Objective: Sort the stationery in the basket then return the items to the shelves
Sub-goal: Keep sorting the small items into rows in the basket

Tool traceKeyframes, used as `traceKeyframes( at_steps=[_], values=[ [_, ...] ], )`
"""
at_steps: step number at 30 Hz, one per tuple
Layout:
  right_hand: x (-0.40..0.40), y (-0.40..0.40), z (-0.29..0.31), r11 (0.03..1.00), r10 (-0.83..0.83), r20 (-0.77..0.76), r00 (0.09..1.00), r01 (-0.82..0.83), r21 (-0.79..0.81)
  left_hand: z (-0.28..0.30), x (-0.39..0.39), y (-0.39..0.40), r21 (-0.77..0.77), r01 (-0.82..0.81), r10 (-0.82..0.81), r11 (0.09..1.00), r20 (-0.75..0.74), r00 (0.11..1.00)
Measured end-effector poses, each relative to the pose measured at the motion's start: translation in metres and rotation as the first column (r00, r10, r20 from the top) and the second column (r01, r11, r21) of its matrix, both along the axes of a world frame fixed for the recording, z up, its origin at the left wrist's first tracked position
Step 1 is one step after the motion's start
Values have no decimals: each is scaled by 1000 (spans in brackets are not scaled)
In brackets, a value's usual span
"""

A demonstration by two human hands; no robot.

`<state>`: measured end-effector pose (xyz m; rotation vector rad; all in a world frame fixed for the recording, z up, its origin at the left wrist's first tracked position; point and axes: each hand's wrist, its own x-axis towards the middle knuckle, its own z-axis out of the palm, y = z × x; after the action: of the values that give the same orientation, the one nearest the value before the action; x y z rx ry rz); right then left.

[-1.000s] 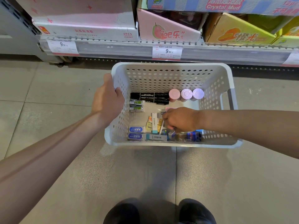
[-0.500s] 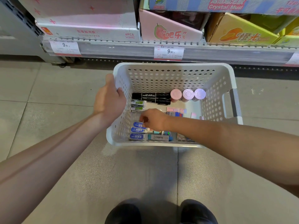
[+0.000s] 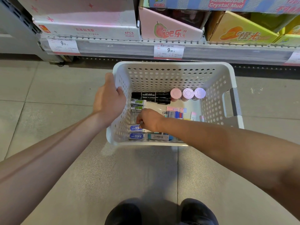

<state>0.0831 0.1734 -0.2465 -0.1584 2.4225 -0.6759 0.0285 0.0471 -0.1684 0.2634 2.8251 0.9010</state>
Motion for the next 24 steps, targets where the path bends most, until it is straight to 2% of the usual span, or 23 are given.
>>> traceKeyframes(
  at_steps=[10,14,18,20,24],
  values=[
    [-2,5,-4,992,124,147,981,-119,-40,0,0,0,-14,-7,7,1000,-3,1000],
    [-6,15,7,990,104,211,972,-80,-120,-1,0,0,-20,-5,5,1000,-12,1000],
    [-7,33,28,982,56,171,984,-23,-187,-1,0,-1,-14,9,-9,1000,-18,1000],
    [-4,44,38,986,66,169,983,-38,-161,-1,-1,-1,-10,10,-10,1000,-13,1000],
    [12,52,42,982,190,212,959,-189,-23,0,0,0,-15,6,-7,1000,-6,1000]
  ],
)
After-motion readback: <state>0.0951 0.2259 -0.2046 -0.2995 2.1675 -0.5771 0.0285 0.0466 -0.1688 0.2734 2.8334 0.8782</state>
